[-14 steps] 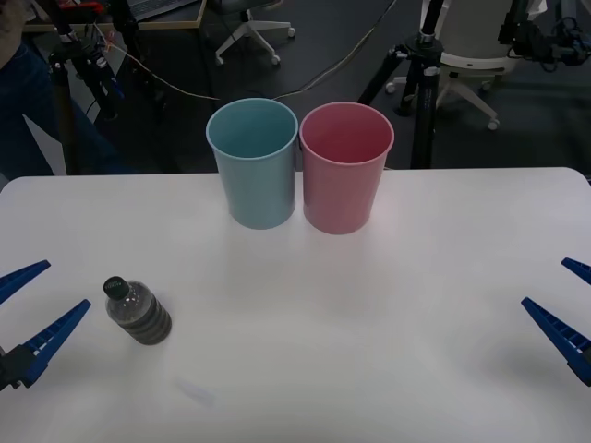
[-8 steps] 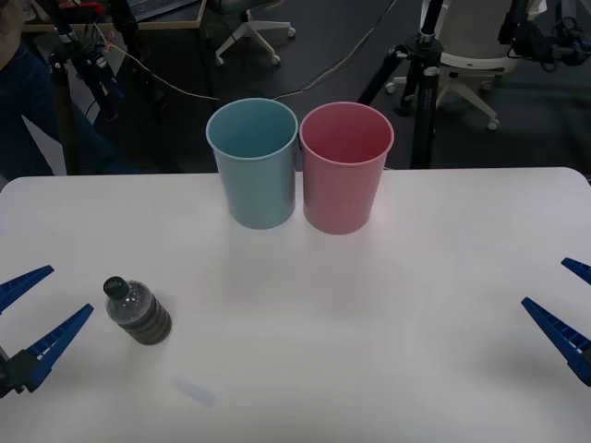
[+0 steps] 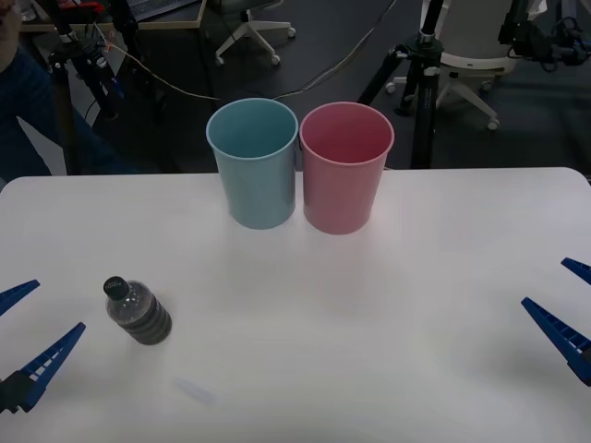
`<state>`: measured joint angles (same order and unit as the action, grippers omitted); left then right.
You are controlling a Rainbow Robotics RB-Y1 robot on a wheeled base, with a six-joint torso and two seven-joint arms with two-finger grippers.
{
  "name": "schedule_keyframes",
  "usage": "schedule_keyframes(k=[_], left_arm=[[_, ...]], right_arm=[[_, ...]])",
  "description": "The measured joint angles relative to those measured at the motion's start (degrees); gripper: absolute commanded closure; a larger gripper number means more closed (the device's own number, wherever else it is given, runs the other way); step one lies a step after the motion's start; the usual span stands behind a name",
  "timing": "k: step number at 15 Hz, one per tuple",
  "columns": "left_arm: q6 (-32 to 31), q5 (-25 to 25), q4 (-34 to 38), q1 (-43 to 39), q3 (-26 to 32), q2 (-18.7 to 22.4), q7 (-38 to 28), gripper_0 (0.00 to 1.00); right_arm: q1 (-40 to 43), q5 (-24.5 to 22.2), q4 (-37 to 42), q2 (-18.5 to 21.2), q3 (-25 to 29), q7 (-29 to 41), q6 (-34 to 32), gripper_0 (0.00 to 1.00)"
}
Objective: Grasp the object on the table and drop it into the matching bin: aluminum can to the light blue bin, PET bottle to the pink bin.
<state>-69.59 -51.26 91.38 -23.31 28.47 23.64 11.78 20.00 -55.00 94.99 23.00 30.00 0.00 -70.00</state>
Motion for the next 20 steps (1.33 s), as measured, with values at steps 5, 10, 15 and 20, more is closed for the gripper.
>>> schedule_keyframes(k=[5, 10, 15, 20], left_arm=[[-0.10, 1.76, -5.84, 0.16, -5.54, 0.76, 5.62, 0.00], [-4.22, 2.39, -15.93, 4.17, -8.19, 3.16, 9.98, 0.00], [-2.65, 3.18, -20.36, 7.37, -11.26, 3.18, 13.29, 0.00], [-1.28, 3.71, -22.11, 9.57, -13.90, 3.17, 14.98, 0.00]], right_arm=[[0.00, 0.00, 0.00, 0.00, 0.00, 0.00, 0.00, 0.00], [0.00, 0.00, 0.01, 0.00, 0.00, 0.00, 0.00, 0.00], [0.00, 0.00, 0.01, 0.00, 0.00, 0.00, 0.00, 0.00], [0.00, 0.00, 0.01, 0.00, 0.00, 0.00, 0.00, 0.00]])
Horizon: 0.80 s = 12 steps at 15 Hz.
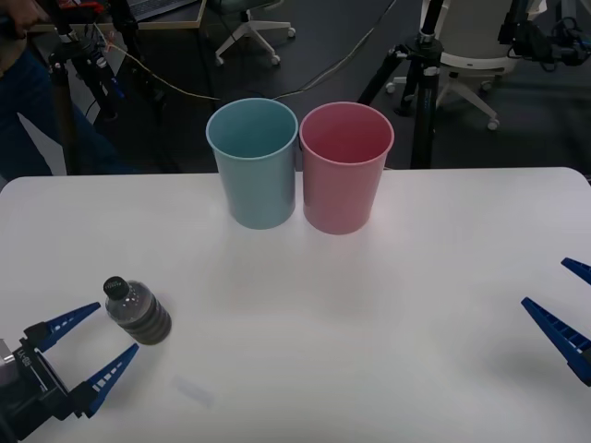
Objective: Grasp the object on the table and drop it into the matching bin: aluminum can to the light blue bin, PET bottle to the pink bin.
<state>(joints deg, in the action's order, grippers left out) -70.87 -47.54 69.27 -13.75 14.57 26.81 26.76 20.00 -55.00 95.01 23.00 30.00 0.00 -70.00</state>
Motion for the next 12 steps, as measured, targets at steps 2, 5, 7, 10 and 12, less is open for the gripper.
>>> schedule_keyframes(k=[2, 5, 7, 10, 12], left_arm=[[-0.02, -0.01, -2.89, 2.22, -0.70, 0.00, 0.87, 0.00], [-0.01, -0.54, -6.99, 5.98, -1.47, 0.00, 2.30, 0.00], [0.19, -0.58, -8.33, 7.60, -2.81, 0.00, 2.89, 0.00], [1.36, -0.59, -8.39, 9.05, -4.79, -0.10, 3.24, 0.00], [2.62, -0.60, -8.38, 10.16, -5.64, -0.42, 3.37, 0.00]], right_arm=[[0.00, 0.00, 0.00, 0.00, 0.00, 0.00, 0.00, 0.00], [0.00, 0.00, 0.00, 0.00, 0.00, 0.00, 0.00, 0.00], [0.00, 0.00, 0.00, 0.00, 0.00, 0.00, 0.00, 0.00], [0.00, 0.00, 0.00, 0.00, 0.00, 0.00, 0.00, 0.00], [0.00, 0.00, 0.00, 0.00, 0.00, 0.00, 0.00, 0.00]])
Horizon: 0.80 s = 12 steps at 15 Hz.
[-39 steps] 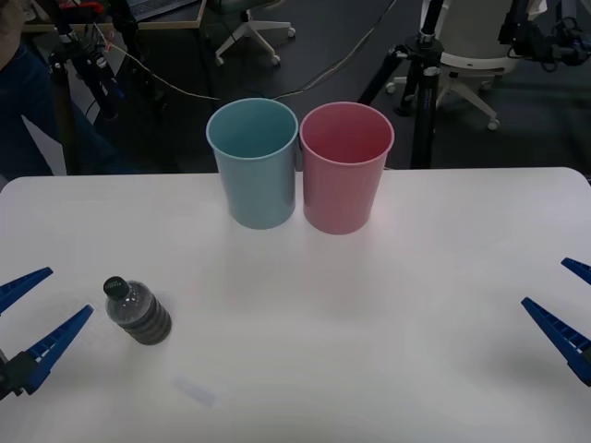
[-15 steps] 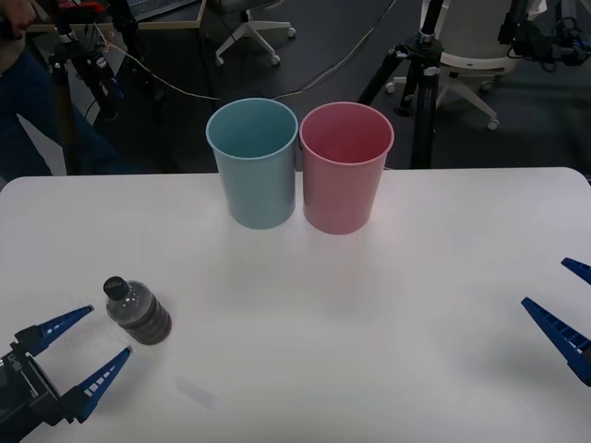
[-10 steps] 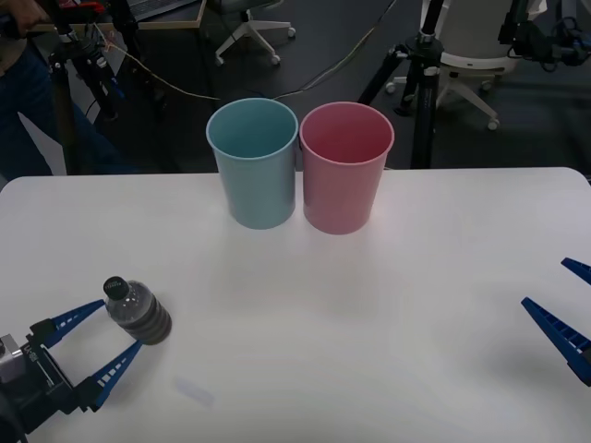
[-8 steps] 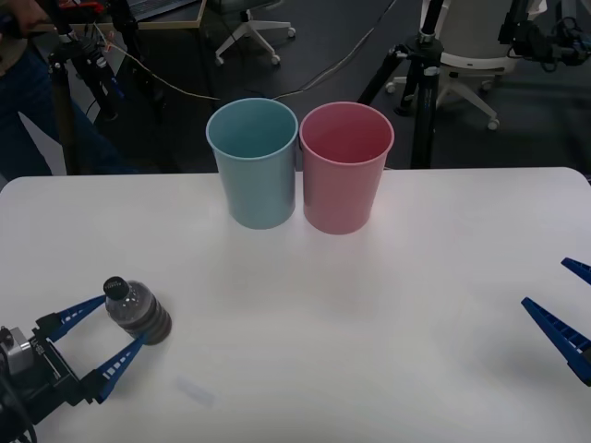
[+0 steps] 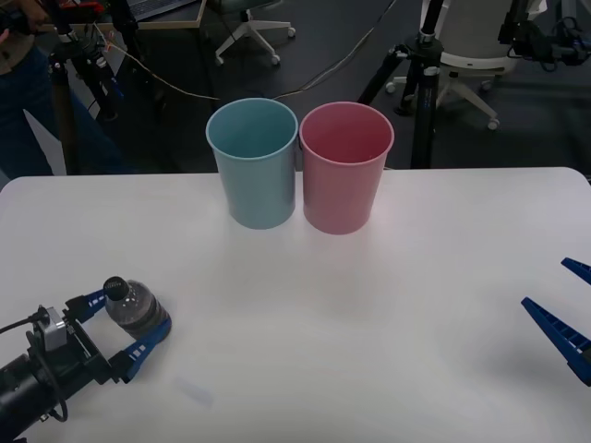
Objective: Grasp the object on the table and drop it into the matching bin: aluminum can to the light blue bin, PET bottle to the pink bin.
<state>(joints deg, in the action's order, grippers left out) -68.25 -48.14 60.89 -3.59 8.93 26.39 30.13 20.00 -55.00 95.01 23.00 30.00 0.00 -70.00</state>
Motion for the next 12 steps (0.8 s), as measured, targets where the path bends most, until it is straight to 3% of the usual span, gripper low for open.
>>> schedule_keyframes(k=[4, 5, 6, 7, 12], left_arm=[[1.87, 0.00, -0.01, 1.08, -0.77, -0.02, -0.43, 0.00], [2.17, -0.01, -0.04, 1.26, -0.83, -0.02, -0.55, 0.14], [2.33, -0.01, -0.01, 1.44, -0.88, -0.02, -0.72, 0.72], [2.50, -0.01, -0.02, 1.55, -0.96, -0.02, -0.97, 1.00], [3.10, 0.71, 0.06, 1.49, -1.02, 0.03, -2.02, 1.00]], right_arm=[[0.00, 0.00, 0.00, 0.00, 0.00, 0.00, 0.00, 0.00], [0.00, 0.00, 0.00, 0.00, 0.00, 0.00, 0.00, 0.00], [0.00, 0.00, 0.00, 0.00, 0.00, 0.00, 0.00, 0.00], [0.00, 0.00, 0.00, 0.00, 0.00, 0.00, 0.00, 0.00], [0.00, 0.00, 0.00, 0.00, 0.00, 0.00, 0.00, 0.00]])
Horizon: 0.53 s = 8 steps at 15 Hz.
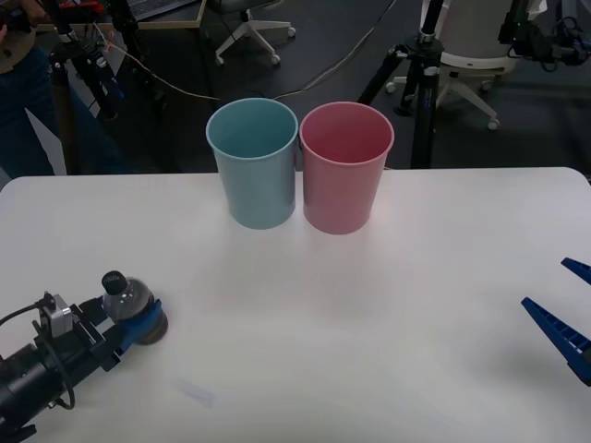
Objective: Grasp the object on the table and drop it into the matching bin: aluminum can to the light blue bin, PET bottle to the pink bin.
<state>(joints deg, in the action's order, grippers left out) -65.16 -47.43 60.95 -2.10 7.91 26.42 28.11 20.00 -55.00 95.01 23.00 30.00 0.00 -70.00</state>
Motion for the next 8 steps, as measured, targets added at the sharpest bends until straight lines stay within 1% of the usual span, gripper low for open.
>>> schedule_keyframes(k=[4, 8], left_arm=[[-0.04, 0.38, 0.50, -0.04, 0.00, -0.05, -0.48, 1.00], [-0.04, 0.40, 3.00, -0.97, 0.16, 0.11, -1.84, 1.00]], right_arm=[[0.00, 0.00, 0.00, 0.00, 0.00, 0.00, 0.00, 0.00], [0.00, 0.00, 0.00, 0.00, 0.00, 0.00, 0.00, 0.00]])
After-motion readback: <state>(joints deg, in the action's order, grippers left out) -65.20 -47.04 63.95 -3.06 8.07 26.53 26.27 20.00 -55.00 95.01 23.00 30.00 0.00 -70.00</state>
